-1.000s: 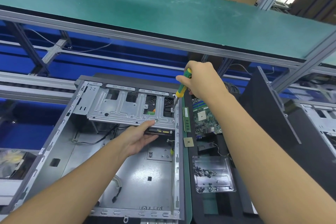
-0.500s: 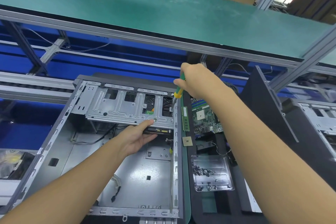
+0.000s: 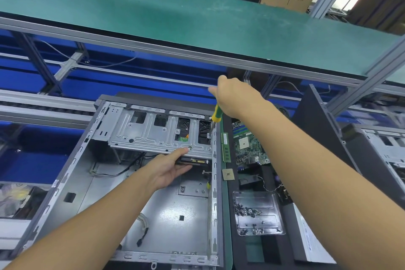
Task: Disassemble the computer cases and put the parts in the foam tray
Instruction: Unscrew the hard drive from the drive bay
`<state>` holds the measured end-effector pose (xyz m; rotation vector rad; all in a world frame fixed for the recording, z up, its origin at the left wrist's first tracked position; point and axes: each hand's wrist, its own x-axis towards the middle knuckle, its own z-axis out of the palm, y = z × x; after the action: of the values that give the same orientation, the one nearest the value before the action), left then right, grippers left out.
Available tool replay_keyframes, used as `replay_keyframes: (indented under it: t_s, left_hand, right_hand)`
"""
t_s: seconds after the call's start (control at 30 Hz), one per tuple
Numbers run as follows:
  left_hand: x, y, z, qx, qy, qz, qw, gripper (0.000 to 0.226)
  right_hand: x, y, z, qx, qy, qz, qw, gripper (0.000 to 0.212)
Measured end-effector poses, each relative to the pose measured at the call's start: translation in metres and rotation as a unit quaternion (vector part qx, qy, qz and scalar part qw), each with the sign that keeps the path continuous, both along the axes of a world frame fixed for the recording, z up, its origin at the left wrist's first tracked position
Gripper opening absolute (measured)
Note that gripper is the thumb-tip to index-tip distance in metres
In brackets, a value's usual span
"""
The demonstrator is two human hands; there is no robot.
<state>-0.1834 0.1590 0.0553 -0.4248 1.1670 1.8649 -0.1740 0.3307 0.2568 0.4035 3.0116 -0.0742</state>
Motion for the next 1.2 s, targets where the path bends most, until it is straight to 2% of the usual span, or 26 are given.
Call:
replay_keyframes:
  t_s: [0.07,0.1,0.17,0.23,0.4,0.43,0.53,0.57,0.6,0.67,0.7,0.73,0.77,0.83,0.87,0.93,1.0,1.03,1.1,1.17,1.2]
  left_hand:
    - [0.000,0.000,-0.001,0.000,0.000,0.001,1.000,0.035]
    - [0.000,0.000,-0.001,0.000,-0.001,0.001,1.000,0.036]
    - [0.000,0.000,-0.002,0.003,-0.002,0.004,1.000,0.037]
    - [-0.001,0.001,-0.003,0.004,-0.003,0.008,1.000,0.038]
    - [-0.001,0.000,-0.005,0.002,-0.004,0.006,1.000,0.039]
    - [-0.001,0.000,-0.006,0.000,-0.004,0.006,1.000,0.039]
    - [-0.001,0.000,-0.006,0.000,-0.006,0.007,1.000,0.036]
    - [-0.001,0.000,-0.006,0.000,-0.007,0.006,1.000,0.036]
    - [-0.001,0.000,-0.005,0.000,-0.008,0.006,1.000,0.036]
    - [-0.001,-0.001,-0.005,-0.001,-0.008,0.006,1.000,0.037]
    - [-0.001,0.000,-0.004,0.000,-0.008,0.006,1.000,0.037]
    - [-0.001,0.000,-0.004,0.001,-0.008,0.006,1.000,0.037]
    - [-0.001,0.000,-0.004,0.002,-0.009,0.006,1.000,0.037]
    - [-0.001,0.000,-0.004,0.000,-0.010,0.009,1.000,0.037]
    - [0.000,0.000,-0.004,-0.001,-0.010,0.010,1.000,0.036]
    - [0.000,0.000,-0.003,-0.001,-0.011,0.012,1.000,0.035]
    - [0.001,0.000,-0.003,0.001,-0.007,0.014,1.000,0.032]
    - [0.002,0.000,-0.004,0.002,-0.005,0.014,1.000,0.031]
    - [0.003,0.000,-0.006,0.004,0.001,0.017,1.000,0.031]
    - [0.004,-0.001,-0.007,0.009,0.010,0.016,1.000,0.033]
    - [0.004,-0.001,-0.008,0.013,0.014,0.014,1.000,0.036]
  right_hand:
    - [-0.003,0.003,0.003,-0.017,-0.027,0.021,0.999,0.005]
    - [-0.004,0.006,0.007,-0.042,-0.052,0.035,0.997,0.008]
    - [-0.003,0.010,0.018,-0.113,-0.085,0.050,0.989,0.026]
    - [0.000,0.010,0.019,-0.146,-0.073,0.052,0.985,0.023]
    - [0.000,0.002,0.002,-0.072,0.056,0.025,0.995,0.013]
    - [0.000,0.001,0.002,-0.087,0.059,0.035,0.994,0.015]
    - [0.001,-0.001,0.008,-0.208,0.006,0.037,0.977,0.024]
    - [0.002,-0.002,0.009,-0.213,-0.004,0.033,0.977,0.024]
    - [0.001,-0.003,0.008,-0.172,-0.013,0.021,0.985,0.028]
    - [0.001,-0.004,0.003,-0.027,-0.011,-0.023,0.999,0.050]
    - [0.001,-0.005,0.002,0.010,-0.010,-0.054,0.998,0.057]
    - [0.002,-0.007,0.002,0.021,-0.015,-0.077,0.997,0.054]
    - [0.002,-0.007,0.001,0.028,-0.022,-0.076,0.996,0.043]
    - [0.000,-0.006,0.001,0.049,-0.030,-0.025,0.998,0.016]
    - [0.000,-0.006,0.004,0.043,-0.038,0.004,0.998,0.010]
    - [0.000,-0.004,0.014,-0.028,-0.061,0.039,0.997,0.016]
    - [0.001,-0.004,0.020,-0.097,-0.094,0.038,0.990,0.025]
    - [0.002,-0.003,0.019,-0.111,-0.099,0.029,0.988,0.024]
    - [0.004,-0.005,0.014,-0.083,-0.083,0.005,0.993,0.023]
    - [0.005,-0.007,0.009,-0.022,-0.048,-0.037,0.998,0.046]
    - [0.005,-0.007,0.007,-0.005,-0.030,-0.043,0.999,0.045]
